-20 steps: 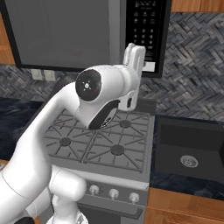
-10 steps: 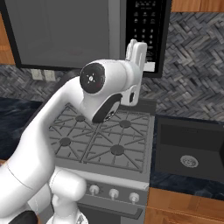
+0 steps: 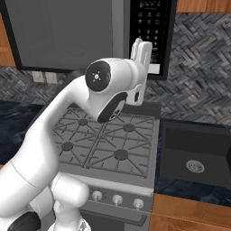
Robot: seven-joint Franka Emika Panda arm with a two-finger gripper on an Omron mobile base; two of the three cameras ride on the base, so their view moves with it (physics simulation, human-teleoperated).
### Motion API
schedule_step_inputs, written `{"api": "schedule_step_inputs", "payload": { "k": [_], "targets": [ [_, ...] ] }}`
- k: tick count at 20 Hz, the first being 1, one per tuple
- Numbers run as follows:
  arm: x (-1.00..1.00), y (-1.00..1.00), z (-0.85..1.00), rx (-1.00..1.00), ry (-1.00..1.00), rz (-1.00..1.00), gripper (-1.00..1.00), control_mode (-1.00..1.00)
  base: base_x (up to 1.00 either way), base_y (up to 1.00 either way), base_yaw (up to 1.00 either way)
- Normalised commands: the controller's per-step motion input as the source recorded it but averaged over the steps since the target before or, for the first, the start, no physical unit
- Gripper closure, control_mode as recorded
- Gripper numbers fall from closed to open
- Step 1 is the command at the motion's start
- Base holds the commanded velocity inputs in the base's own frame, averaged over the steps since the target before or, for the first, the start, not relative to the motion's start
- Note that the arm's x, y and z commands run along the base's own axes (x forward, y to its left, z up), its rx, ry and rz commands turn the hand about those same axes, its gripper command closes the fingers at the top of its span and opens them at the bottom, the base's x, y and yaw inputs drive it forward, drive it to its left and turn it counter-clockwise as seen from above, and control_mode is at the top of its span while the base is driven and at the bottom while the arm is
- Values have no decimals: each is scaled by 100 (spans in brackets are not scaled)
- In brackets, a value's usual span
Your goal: Transport the steak from the fridge to the microwave and turn on the microwave.
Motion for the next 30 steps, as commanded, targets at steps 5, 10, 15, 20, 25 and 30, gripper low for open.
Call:
{"api": "schedule_step_inputs", "payload": {
  "k": [5,10,15,20,25,30],
  "targets": [
    [11,0,4,0,0,0,-100,-100,0,0,0],
    [8,0,5,0,1,0,-100,-100,0,0,0],
    [9,0,2,0,2,0,-100,-100,0,0,0],
    [9,0,0,0,3,0,-100,-100,0,0,0],
    [11,0,0,0,1,0,-100,-100,0,0,0],
    [15,0,0,0,0,0,-100,-100,0,0,0]
  ]
}}
